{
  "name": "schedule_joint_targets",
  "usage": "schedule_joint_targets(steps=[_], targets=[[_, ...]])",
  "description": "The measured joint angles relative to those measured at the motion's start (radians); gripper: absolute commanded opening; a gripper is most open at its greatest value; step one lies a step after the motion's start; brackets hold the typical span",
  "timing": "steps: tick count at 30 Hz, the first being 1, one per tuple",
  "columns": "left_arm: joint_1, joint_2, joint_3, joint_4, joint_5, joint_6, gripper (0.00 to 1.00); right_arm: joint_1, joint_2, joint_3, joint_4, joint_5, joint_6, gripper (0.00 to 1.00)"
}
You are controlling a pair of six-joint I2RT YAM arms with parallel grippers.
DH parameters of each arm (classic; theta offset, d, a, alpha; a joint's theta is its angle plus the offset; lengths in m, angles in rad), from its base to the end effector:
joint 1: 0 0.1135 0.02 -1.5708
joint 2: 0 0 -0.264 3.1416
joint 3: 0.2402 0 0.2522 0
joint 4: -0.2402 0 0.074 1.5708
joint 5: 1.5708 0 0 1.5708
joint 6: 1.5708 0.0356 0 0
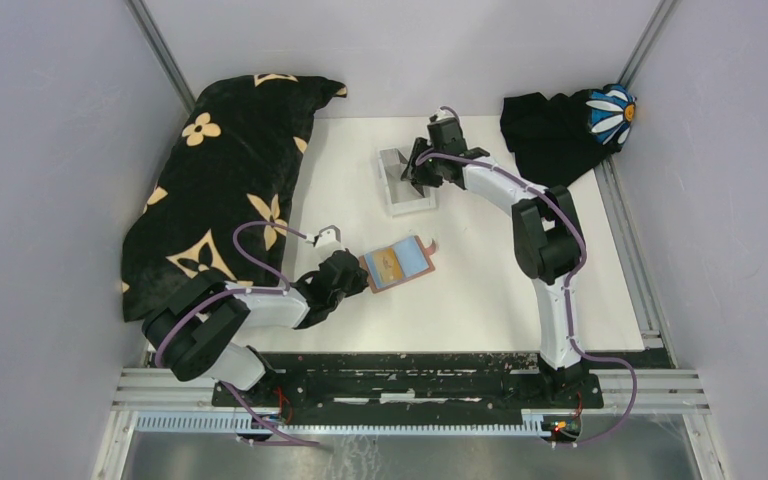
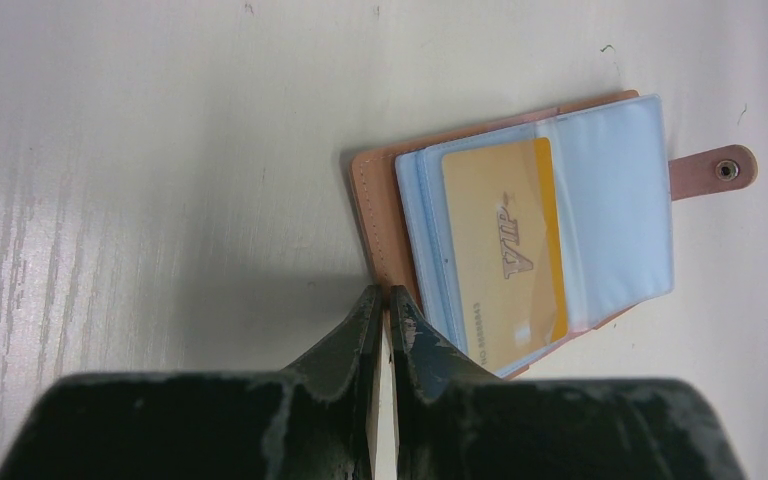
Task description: Put the credit cards into the card holder
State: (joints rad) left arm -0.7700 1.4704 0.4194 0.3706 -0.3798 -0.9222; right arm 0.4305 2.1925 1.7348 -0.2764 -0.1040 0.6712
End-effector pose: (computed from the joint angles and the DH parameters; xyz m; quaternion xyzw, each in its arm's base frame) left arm 0.1890 -0.1649 0.1260 -0.1484 0.8776 -0.2037 0.4079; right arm 0.4540 0.2125 0.2004 0.0886 0.9085 0.2528 0.3208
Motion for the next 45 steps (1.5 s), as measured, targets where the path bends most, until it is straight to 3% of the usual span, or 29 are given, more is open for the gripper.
schedule_joint_targets(steps=[3, 11, 27, 45], targets=[[0.0, 0.0, 0.0, 0.0, 0.0, 0.0, 0.14, 0.001, 0.0, 0.016, -0.014, 0.008, -0.008, 0.31], [0.0, 0.0, 0.0, 0.0, 0.0, 0.0, 0.14, -0.005, 0.002, 0.064, -0.048, 0.035, -0.007, 0.21], [0.0, 0.0, 0.0, 0.0, 0.0, 0.0, 0.14, 0.0, 0.083, 0.209, -0.12, 0.034, -0.007, 0.31], [0.0, 0.001, 0.0, 0.0, 0.0, 0.0, 0.14, 0.007, 0.083, 0.214, -0.128, 0.032, -0.006, 0.34]])
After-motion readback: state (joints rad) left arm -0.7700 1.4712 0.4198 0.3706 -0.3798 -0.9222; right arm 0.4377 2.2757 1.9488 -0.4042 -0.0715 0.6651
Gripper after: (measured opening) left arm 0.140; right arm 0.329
